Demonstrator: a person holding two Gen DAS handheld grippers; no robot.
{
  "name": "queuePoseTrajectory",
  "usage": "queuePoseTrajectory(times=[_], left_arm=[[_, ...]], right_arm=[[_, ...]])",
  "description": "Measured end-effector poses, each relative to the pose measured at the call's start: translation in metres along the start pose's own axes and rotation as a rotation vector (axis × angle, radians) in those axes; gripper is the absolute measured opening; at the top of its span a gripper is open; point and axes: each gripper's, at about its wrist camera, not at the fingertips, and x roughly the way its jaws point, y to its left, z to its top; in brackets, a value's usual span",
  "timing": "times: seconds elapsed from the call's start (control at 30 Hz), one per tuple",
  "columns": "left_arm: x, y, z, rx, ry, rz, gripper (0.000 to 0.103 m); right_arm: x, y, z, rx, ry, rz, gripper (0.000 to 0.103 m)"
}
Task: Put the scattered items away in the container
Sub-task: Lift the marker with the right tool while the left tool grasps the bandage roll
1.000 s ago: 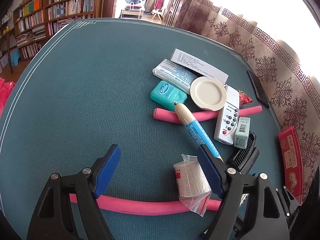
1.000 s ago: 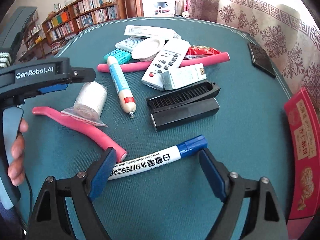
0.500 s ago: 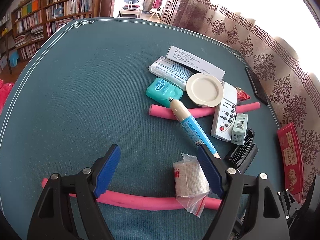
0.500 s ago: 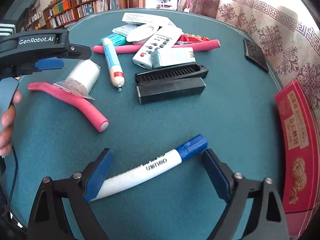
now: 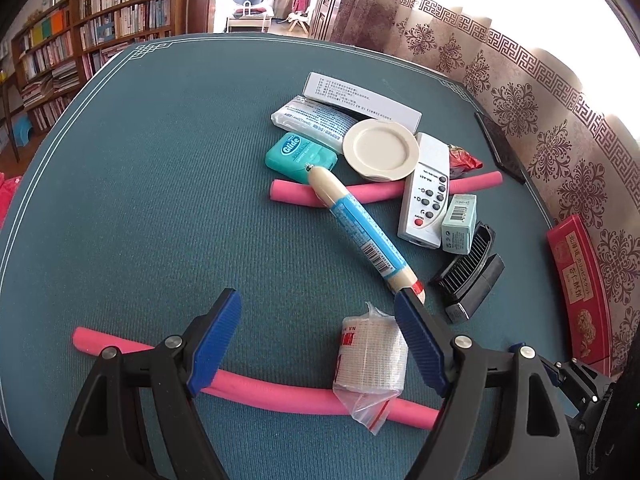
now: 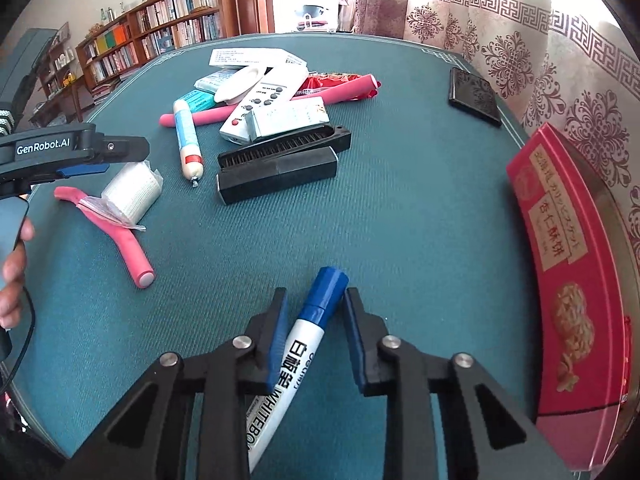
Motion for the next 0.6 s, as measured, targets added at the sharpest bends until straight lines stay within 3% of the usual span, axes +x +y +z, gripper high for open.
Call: queuePoseTrajectory(times=[0.2, 0.27, 0.33, 0.37, 0.6], left_arm=[[-0.009, -0.011, -0.011, 0.044, 0.017, -0.023, 0.081], [-0.011, -0.017, -0.015, 0.078, 0.022, -0.028, 0.082], [-0.011, -0.024, -0.018, 0.114, 0.027, -0.029, 0.082], [-0.009, -0.029, -0.018, 0.129, 0.029, -0.031, 0.082], [-0.008, -0.039, -0.024, 0.191, 0.047, -0.061, 0.082]], right_arm=[[-0.002, 0.002, -0.003, -0.005, -0.007, -0.004, 0.033], [-0.001, 0.001, -0.003, 0.0, -0.005, 0.016, 0.042], [-0.001, 0.001, -0.004, 0.003, 0.002, 0.025, 0.07], [0.0, 0.001, -0.004, 0.004, 0.004, 0.024, 0.073], [-0.003, -0.003, -0.007, 0.019, 0.0, 0.029, 0.073]])
